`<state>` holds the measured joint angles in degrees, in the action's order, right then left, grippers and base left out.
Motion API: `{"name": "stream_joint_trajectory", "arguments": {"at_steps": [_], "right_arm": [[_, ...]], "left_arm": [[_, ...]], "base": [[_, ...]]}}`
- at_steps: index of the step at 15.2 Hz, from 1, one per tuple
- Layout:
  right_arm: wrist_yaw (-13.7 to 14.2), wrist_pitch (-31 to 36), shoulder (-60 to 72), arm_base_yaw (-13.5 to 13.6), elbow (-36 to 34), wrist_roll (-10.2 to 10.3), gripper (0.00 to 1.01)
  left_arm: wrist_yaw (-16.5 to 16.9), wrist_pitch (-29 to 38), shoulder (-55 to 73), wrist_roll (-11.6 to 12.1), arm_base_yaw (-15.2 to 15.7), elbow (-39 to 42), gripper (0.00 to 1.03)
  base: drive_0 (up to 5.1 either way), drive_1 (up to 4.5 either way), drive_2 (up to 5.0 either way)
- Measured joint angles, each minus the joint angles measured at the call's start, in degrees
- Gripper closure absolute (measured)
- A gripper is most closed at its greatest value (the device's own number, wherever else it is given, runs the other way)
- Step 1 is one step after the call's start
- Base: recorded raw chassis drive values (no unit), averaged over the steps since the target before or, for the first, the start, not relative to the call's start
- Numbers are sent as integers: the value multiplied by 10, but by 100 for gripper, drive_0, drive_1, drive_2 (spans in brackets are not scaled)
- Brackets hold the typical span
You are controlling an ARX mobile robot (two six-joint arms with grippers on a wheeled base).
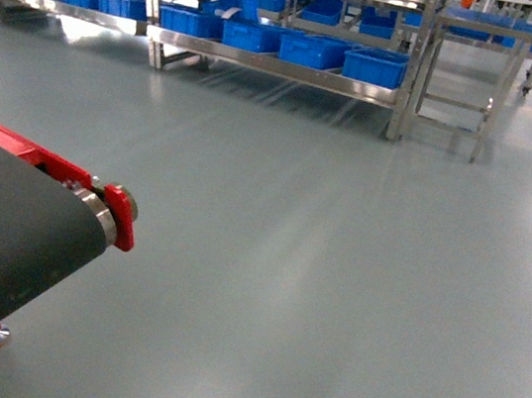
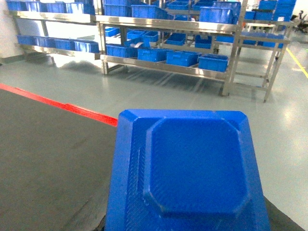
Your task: Sort blue parts and orange caps into right shelf containers
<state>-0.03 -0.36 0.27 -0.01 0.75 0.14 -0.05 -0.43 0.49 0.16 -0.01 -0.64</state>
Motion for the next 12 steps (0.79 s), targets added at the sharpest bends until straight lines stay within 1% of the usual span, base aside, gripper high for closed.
{"name": "stream_joint_trajectory", "arguments": {"at_steps": [12], "right_arm": [[0, 0, 0, 0, 0, 0, 57]], "left_arm": [[0, 0, 0, 0, 0, 0, 61]], "base": [[-163, -163, -163]]}}
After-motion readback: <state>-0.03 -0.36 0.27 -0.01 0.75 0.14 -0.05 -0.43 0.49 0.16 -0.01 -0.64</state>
